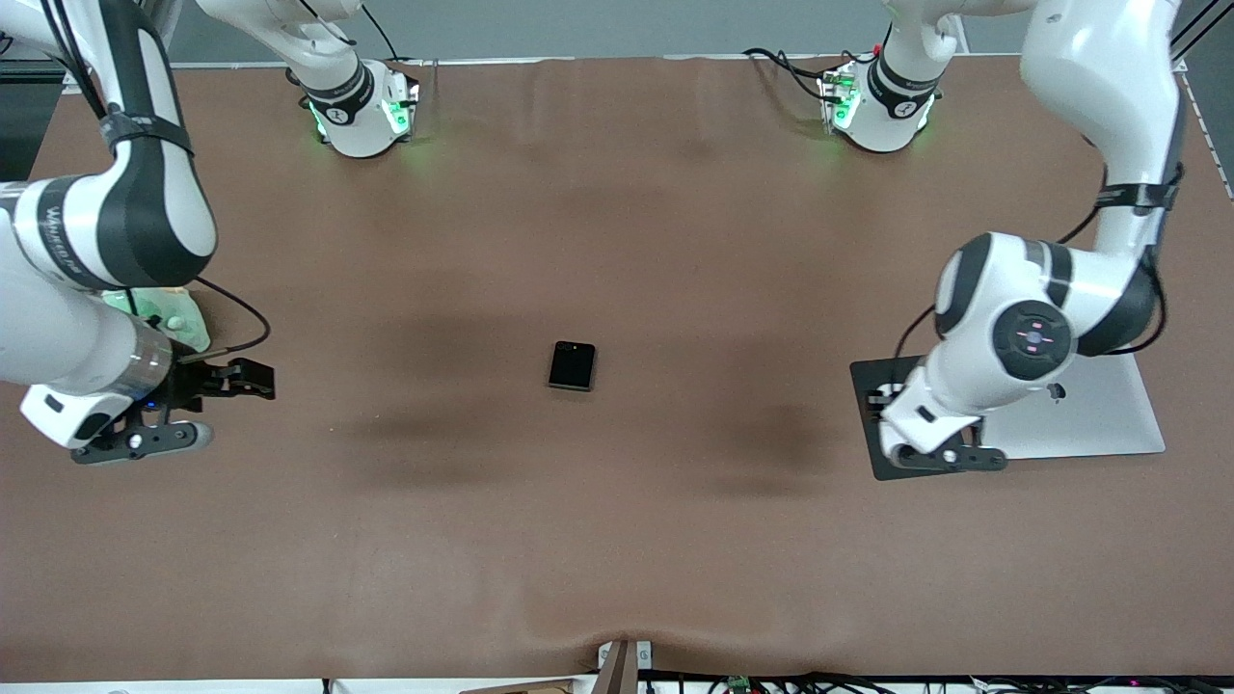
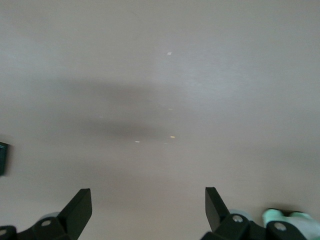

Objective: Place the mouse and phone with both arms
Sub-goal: 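Carry the mouse to the mouse pad while the right gripper reaches out, then lower the mouse onto the pad while the right gripper reaches the phone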

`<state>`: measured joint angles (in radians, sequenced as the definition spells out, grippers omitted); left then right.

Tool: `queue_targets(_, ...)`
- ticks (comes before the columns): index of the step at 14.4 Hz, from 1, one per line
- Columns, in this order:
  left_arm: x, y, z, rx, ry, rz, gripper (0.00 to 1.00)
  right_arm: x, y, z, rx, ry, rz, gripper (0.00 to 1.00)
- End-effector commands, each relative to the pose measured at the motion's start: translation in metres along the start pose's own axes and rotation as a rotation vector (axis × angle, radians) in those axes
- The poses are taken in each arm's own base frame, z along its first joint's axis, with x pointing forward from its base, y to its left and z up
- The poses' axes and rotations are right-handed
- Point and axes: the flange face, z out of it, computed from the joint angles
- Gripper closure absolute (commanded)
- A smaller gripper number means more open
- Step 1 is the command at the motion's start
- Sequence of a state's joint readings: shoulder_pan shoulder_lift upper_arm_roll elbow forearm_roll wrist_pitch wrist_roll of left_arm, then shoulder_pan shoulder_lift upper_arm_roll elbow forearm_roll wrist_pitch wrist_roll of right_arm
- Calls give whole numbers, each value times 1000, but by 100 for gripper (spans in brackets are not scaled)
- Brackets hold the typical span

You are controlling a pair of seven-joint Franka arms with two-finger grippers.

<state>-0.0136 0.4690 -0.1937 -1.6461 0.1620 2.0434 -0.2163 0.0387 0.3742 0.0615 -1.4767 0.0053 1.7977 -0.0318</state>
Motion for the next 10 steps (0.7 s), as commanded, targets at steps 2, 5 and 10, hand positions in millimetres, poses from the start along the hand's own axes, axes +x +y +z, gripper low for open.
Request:
queue_targets(2, -10, -39, 20, 8, -22, -30, 66, 6, -42, 4, 46, -6, 132, 0)
queue_targets(5, -17, -71, 65, -10, -46, -77, 63, 12, -78, 30, 62, -26, 115, 0)
queue_targets(10, -24, -74, 114, -37, -11, -81, 61, 15, -139, 71, 77, -63, 40, 0)
